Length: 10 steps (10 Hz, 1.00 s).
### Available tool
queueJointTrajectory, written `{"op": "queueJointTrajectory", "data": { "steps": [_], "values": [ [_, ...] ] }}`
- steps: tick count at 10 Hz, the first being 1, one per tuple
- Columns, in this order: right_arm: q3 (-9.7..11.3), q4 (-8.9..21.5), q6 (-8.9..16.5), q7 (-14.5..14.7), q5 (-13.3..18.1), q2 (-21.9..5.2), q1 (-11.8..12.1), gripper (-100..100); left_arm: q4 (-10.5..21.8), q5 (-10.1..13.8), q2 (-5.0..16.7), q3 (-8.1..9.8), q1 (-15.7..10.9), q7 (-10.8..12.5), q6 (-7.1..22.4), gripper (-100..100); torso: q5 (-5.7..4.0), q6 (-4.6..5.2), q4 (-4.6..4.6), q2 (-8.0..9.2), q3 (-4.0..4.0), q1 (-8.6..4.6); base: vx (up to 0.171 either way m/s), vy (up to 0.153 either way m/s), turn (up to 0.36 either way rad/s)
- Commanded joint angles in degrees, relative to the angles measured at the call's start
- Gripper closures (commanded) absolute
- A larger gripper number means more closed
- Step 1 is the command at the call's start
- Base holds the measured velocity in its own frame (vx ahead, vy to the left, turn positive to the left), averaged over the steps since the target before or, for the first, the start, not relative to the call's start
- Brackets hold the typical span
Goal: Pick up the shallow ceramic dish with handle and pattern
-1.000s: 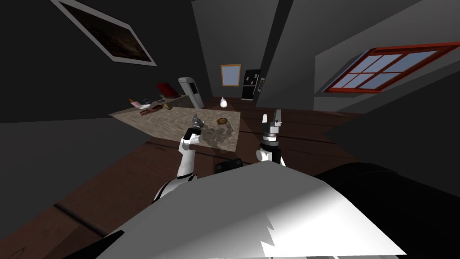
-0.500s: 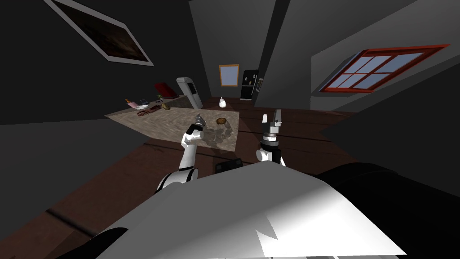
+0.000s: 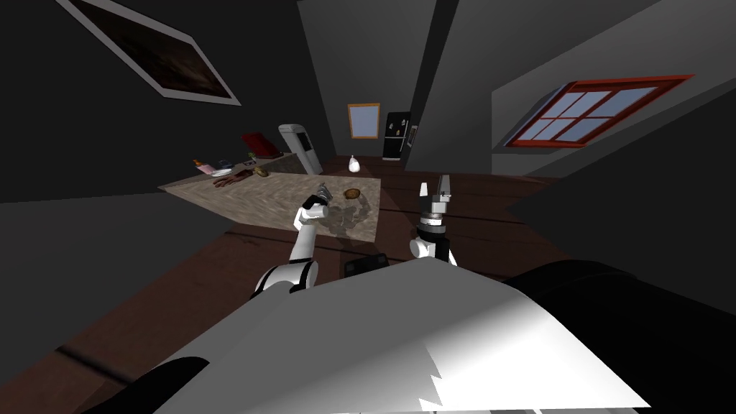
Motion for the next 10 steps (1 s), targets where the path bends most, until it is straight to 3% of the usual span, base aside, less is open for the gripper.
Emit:
{"op": "queueJointTrajectory", "data": {
  "steps": [1,2,3,6,8,9,10],
  "values": [
    [0.0,0.0,0.0,0.0,0.0,0.0,0.0,0,2.4,0.4,0.3,-0.08,-1.4,-0.3,1.4,-100,0.0,0.0,0.0,0.0,0.0,0.0,0.005,-0.011,-0.047],
    [0.0,0.0,0.0,0.0,0.0,0.0,0.0,0,4.6,0.6,0.4,-0.15,-3.9,-0.9,3.4,-100,0.0,-0.03,-0.01,-0.01,-0.01,0.02,0.013,-0.015,-0.076],
    [0.0,0.0,0.0,0.0,0.0,0.0,0.0,0,6.2,0.6,0.4,-0.15,-4.2,-0.9,3.4,-100,0.0,-0.01,-0.01,-0.04,-0.02,-0.01,0.01,-0.015,-0.044],
    [0.0,0.0,0.0,0.0,0.0,0.0,0.0,0,11.7,0.9,0.4,-0.3,-9.1,-2.3,7.2,-100,0.0,-0.04,-0.02,-0.04,-0.02,-0.02,0.014,-0.022,-0.067],
    [0.0,0.0,0.0,0.0,0.0,0.0,0.0,0,14.1,0.9,0.4,-0.3,-9.7,-2.3,7.2,-100,0.0,-0.03,-0.02,-0.05,-0.03,-0.02,0.013,-0.013,-0.03],
    [0.0,0.0,0.0,0.0,0.0,0.0,0.0,0,16.9,1.1,0.4,-0.38,-12.3,-3.1,9.1,-100,0.01,-0.05,-0.02,-0.02,-0.02,0.02,0.011,-0.019,-0.102],
    [0.0,0.0,0.0,0.0,0.0,0.0,0.0,0,18.0,1.1,0.4,-0.38,-12.3,-3.1,9.1,-100,0.0,-0.01,-0.01,-0.02,-0.01,-0.02,0.013,-0.017,-0.051]
  ]
}}
